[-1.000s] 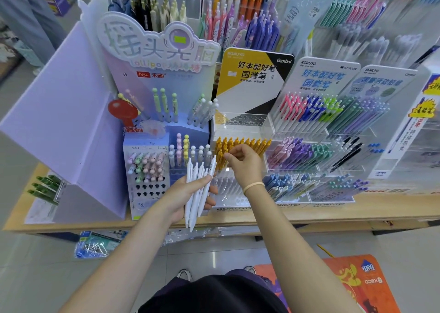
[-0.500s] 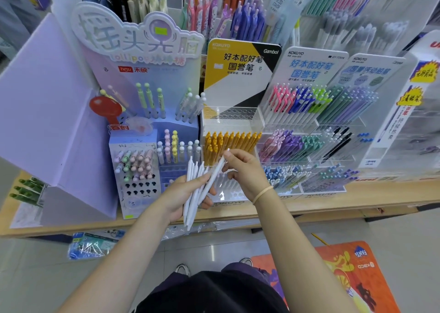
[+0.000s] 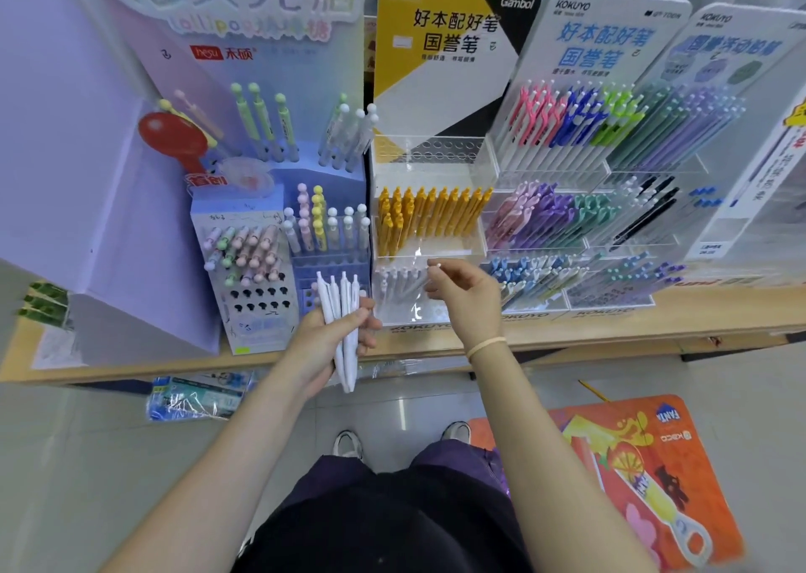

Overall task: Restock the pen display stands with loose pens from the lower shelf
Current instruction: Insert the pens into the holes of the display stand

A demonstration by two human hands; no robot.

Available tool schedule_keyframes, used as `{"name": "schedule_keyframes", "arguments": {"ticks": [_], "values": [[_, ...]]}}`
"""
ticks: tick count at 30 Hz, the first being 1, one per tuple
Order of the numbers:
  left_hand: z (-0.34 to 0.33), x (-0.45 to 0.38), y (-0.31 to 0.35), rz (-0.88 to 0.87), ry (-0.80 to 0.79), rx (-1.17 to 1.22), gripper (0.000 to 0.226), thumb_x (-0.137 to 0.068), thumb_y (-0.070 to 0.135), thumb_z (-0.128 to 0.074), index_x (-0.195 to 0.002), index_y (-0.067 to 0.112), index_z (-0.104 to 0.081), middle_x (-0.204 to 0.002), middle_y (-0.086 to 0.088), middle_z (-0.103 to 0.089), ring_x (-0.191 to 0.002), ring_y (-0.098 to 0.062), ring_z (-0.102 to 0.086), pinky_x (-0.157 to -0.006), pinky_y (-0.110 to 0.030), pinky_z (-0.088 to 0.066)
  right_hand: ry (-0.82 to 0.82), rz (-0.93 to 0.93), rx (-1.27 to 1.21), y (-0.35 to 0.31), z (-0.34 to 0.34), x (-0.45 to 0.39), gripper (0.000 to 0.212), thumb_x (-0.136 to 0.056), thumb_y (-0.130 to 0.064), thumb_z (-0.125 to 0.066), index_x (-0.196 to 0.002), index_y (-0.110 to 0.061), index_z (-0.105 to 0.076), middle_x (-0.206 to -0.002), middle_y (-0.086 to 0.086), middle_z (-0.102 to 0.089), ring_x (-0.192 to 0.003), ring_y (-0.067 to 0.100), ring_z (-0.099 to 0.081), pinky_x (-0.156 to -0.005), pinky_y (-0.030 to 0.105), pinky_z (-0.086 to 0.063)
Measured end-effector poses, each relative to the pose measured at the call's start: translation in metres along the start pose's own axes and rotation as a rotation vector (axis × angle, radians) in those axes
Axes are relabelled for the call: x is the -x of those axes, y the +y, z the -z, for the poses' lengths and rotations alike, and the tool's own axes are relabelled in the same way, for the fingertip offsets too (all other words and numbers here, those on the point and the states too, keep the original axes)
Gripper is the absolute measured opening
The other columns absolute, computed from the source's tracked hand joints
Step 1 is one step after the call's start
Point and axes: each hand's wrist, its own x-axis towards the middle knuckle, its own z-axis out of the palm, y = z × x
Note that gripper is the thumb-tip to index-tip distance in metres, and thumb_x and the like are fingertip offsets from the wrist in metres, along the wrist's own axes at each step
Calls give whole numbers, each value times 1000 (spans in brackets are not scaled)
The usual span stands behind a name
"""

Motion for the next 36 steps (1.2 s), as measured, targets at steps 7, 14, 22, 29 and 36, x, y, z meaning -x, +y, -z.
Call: {"name": "schedule_keyframes", "arguments": {"ticks": [7,14,22,29,36], "values": [[3,8,-6,35,-61,39,34,-93,35,-57,-124,23,-63,-95,-17,-75,-68,-29,-71,-63,-37,-61,10,-3,98,12,-14,-1,5,-91,-5,-67,-93,-3,-72,-75,8,-70,-73,22,-68,-76,34,-60],[7,13,-6,32,-51,-7,24,-101,19,-54,-122,16,-65,-87,-11,-75,-59,-20,-66,-54,-27,-54,30,47,199,12,-19,-4,6,-91,-7,-68,-91,-11,-72,-74,5,-71,-71,19,-69,-76,35,-60],[9,15,-5,49,-79,42,24,-103,21,-50,-120,12,-65,-88,-11,-75,-61,-21,-68,-56,-28,-56,-40,53,385,24,-30,-5,8,-93,-10,-67,-94,-8,-74,-78,4,-69,-81,26,-69,-83,43,-57],[11,19,-4,81,-78,71,25,-105,26,-49,-121,16,-65,-71,-9,-67,-52,-19,-58,-51,-28,-52,-26,69,411,29,-42,-8,2,-91,-11,-69,-91,-10,-70,-77,6,-69,-76,26,-67,-78,46,-57],[17,19,-3,90,-105,34,25,-103,21,-52,-120,8,-65,-76,-6,-68,-57,-18,-59,-54,-27,-51,-40,34,357,31,-48,-14,24,-86,-12,-75,-73,-27,-63,-71,1,-67,-73,27,-67,-74,48,-57]]}}
